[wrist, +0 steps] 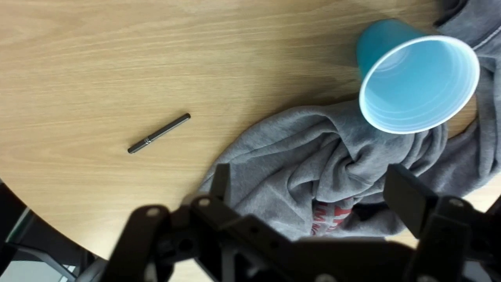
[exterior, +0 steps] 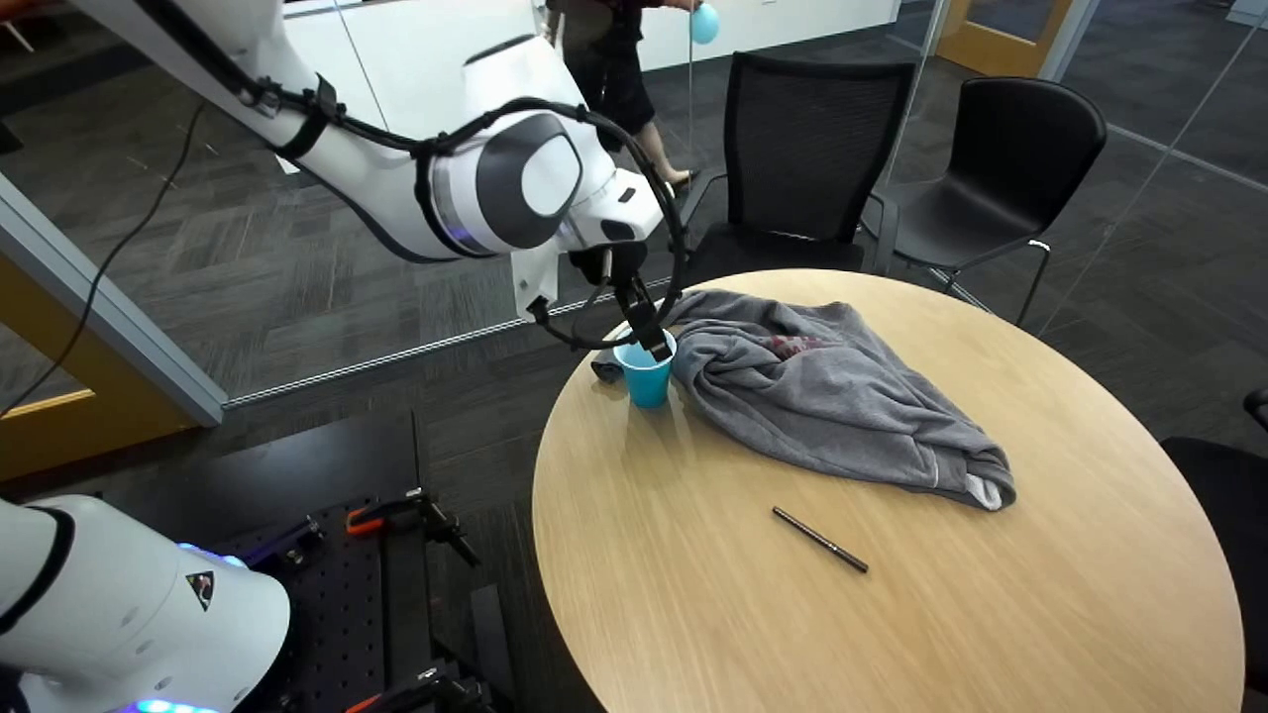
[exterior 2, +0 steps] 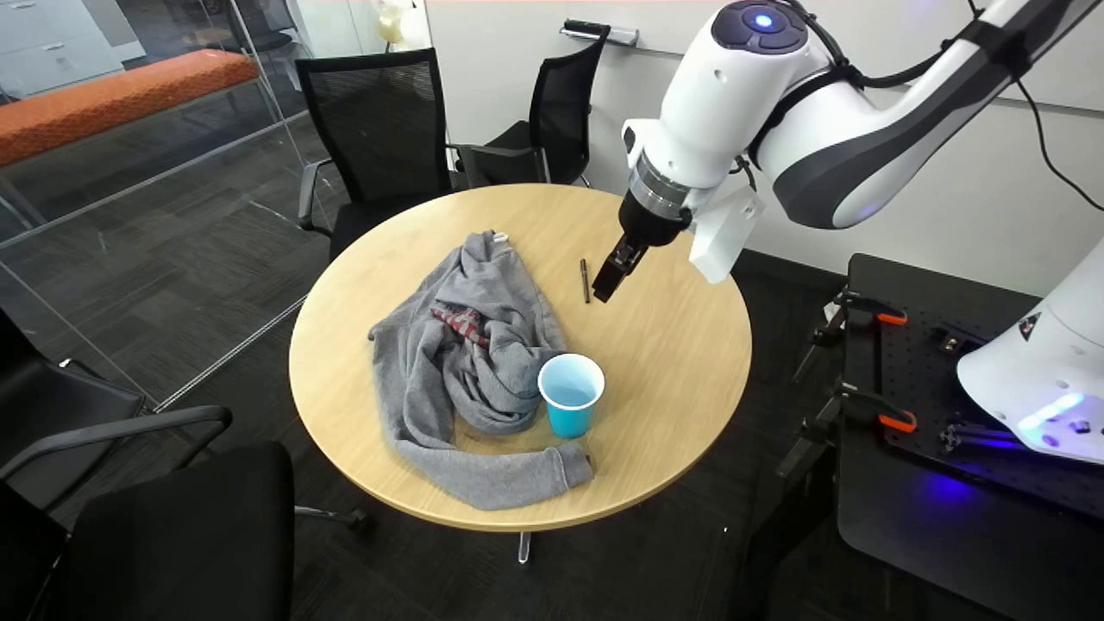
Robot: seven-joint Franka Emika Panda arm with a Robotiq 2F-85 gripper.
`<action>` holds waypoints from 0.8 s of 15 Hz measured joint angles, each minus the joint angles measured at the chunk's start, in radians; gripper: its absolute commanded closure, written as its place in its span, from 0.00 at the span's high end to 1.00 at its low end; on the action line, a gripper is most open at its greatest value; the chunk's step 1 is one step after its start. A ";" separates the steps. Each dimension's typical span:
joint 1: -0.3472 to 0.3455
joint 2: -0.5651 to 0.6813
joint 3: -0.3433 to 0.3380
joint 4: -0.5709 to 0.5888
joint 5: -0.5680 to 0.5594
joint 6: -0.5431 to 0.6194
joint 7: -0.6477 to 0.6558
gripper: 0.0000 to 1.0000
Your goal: Put the pen in the cup
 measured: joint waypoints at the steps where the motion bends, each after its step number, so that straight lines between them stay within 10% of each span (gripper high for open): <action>1: 0.001 0.007 0.010 0.000 0.002 0.021 -0.002 1.00; 12: -0.004 0.205 0.072 0.083 0.109 0.097 -0.071 1.00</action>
